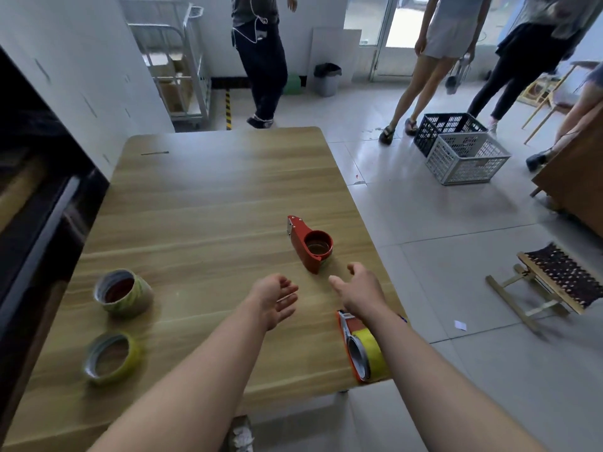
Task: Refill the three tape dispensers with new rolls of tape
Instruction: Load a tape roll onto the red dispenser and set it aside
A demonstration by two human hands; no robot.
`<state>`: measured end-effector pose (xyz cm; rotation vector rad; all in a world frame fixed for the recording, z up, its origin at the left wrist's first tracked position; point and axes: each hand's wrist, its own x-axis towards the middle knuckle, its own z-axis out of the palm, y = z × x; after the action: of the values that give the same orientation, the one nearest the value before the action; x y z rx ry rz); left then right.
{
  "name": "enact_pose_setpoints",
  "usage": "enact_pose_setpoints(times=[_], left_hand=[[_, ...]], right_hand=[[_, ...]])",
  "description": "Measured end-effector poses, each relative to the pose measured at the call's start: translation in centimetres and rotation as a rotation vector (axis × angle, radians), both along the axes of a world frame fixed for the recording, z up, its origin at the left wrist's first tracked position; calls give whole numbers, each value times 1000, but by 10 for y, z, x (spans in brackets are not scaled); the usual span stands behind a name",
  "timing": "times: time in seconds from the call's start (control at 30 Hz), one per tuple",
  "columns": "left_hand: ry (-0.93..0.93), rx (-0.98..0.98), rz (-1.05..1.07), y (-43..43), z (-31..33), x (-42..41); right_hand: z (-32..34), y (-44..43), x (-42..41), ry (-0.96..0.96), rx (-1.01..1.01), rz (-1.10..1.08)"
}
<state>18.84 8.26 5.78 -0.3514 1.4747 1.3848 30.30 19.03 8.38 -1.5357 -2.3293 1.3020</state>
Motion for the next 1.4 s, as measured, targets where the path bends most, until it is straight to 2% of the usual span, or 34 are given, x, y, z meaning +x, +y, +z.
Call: enact_pose_setpoints(times=[0.23,0.43,0.9,1.13,1.4], left_hand=[[41,-5,-66,20,8,-71],[30,-59,-178,53,-12,-114],[-30,-154,-236,128,-80,-111],[39,-195,-211,135,-94,-108],[53,-143,-186,111,-89,-112]], right_hand=[[4,27,-64,17,-28,-80],[-17,54,-102,-14,-60,-177],[-99,119,-129,-78,-213,-166],[-123,133,-129,16,-312,-188],[-116,118,-131,201,-560,-139]])
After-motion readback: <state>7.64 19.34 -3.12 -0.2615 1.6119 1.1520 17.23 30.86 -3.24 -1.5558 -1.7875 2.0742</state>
